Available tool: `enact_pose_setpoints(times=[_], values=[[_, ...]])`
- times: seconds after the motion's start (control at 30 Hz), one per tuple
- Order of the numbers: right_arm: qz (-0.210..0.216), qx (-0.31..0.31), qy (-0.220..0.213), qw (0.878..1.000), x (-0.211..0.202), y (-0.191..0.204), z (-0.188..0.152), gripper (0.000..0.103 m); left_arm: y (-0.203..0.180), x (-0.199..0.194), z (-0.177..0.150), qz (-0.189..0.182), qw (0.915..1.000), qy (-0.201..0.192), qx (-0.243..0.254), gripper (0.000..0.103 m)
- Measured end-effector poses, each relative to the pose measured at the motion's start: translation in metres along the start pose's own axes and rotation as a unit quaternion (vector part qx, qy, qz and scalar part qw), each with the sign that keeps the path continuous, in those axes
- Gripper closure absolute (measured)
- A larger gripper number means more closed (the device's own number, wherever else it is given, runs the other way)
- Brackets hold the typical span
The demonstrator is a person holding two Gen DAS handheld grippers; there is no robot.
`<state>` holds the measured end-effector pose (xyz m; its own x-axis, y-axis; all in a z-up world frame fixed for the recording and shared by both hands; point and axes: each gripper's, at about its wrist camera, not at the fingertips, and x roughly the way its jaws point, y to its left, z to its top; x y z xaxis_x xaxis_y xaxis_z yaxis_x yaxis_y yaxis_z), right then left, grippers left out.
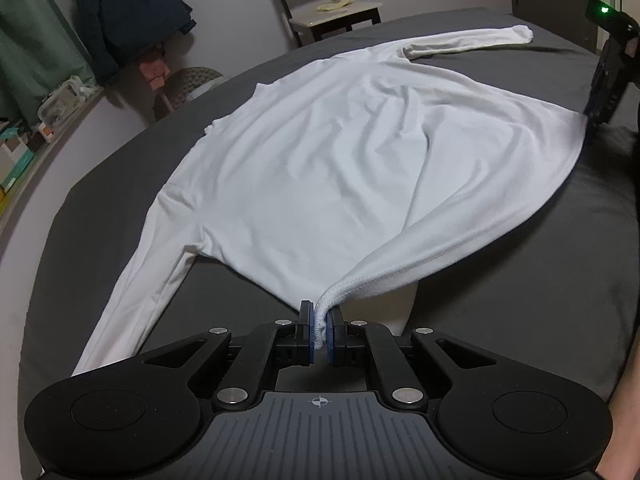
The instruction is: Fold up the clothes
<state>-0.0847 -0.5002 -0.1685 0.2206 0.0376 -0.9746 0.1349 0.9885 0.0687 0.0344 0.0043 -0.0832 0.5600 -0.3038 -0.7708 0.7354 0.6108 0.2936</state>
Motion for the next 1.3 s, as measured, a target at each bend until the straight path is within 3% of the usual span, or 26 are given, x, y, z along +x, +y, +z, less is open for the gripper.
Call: enact_pose_setpoints(times=[0.03,0.17,0.33,0.47,0.53,0.67,0.97,1.13,1.2,1.23,1.27,1.3], values=[[0.004,0.021,-0.020,1.000,-0.005,-0.006,0.003,0.080,0.001,0.000,0.000,0.000,1.0000,0.001,-0.001,0.098],[0.030,0.096,-0.074,0.992,-0.022,-0.029,0.014,0.080,0.001,0.007,-0.004,-0.003,0.9999,0.010,-0.002,0.098],[0.053,0.154,-0.077,0.984,-0.012,-0.034,0.011,0.080,0.003,0.017,-0.007,-0.003,0.9998,0.018,-0.008,0.098],[0.122,0.230,-0.071,0.963,-0.003,-0.045,0.013,0.077,0.004,0.022,-0.011,-0.005,0.9996,0.025,-0.011,0.098],[0.133,0.243,-0.078,0.958,-0.007,-0.045,0.011,0.072,0.003,0.022,-0.013,-0.006,0.9996,0.027,-0.008,0.098],[0.119,0.234,-0.106,0.959,-0.023,-0.046,0.017,0.056,0.002,0.021,-0.015,-0.009,0.9996,0.026,-0.005,0.098],[0.097,0.211,-0.101,0.968,-0.029,-0.033,0.036,0.056,-0.002,0.018,-0.021,-0.012,0.9996,0.023,-0.006,0.098],[0.040,0.175,-0.095,0.979,-0.018,-0.021,0.048,0.052,-0.004,0.010,-0.020,-0.010,0.9999,0.012,0.002,0.098],[0.021,0.146,-0.082,0.986,-0.011,-0.017,0.050,0.065,-0.006,0.005,-0.019,-0.010,0.9999,0.008,0.006,0.098],[0.012,0.131,-0.076,0.988,-0.009,-0.016,0.050,0.083,-0.007,0.003,-0.019,-0.010,0.9999,0.006,0.009,0.098],[0.003,0.118,-0.072,0.990,-0.009,-0.017,0.049,0.095,-0.008,0.001,-0.019,-0.010,0.9999,0.004,0.012,0.098],[-0.005,0.107,-0.072,0.992,-0.011,-0.018,0.047,0.096,-0.009,-0.001,-0.019,-0.010,0.9998,0.002,0.014,0.098]])
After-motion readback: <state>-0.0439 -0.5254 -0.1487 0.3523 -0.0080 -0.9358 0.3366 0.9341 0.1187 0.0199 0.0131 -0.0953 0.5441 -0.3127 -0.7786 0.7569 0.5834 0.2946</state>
